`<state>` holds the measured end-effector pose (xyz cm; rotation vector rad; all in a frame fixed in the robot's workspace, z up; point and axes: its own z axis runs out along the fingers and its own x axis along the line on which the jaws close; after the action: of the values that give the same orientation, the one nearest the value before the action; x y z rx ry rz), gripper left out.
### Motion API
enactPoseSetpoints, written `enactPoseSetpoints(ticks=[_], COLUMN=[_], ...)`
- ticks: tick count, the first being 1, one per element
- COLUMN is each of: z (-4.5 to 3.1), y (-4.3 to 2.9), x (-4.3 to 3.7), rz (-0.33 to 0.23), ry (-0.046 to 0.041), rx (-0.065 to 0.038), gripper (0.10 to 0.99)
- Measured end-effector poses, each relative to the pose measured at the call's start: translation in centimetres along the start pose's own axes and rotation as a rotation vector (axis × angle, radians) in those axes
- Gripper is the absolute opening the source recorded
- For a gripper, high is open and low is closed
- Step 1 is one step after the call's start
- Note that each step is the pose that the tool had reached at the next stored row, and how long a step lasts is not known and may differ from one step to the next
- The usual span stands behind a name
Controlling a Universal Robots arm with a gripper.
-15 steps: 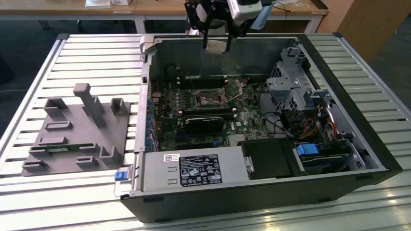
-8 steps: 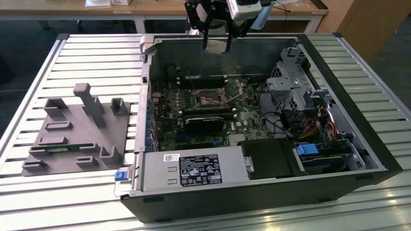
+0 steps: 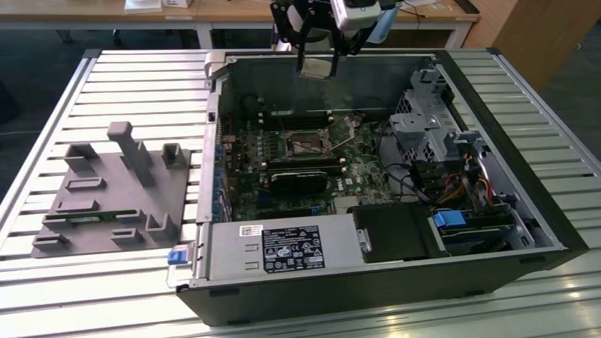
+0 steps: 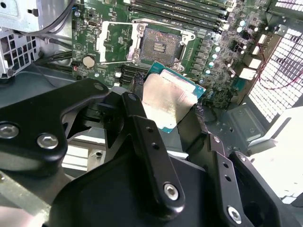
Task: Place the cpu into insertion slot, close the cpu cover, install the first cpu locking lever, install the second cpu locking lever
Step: 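Place the cpu into insertion slot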
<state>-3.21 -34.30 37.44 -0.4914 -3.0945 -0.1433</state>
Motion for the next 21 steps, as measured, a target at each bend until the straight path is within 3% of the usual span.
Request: enactPoseSetpoints(ticks=[21], z=[0.01], y=[0.00], x=[0.00], rz=[0.046], ry=[-0.0041], rx=[-0.001], gripper=[0.537])
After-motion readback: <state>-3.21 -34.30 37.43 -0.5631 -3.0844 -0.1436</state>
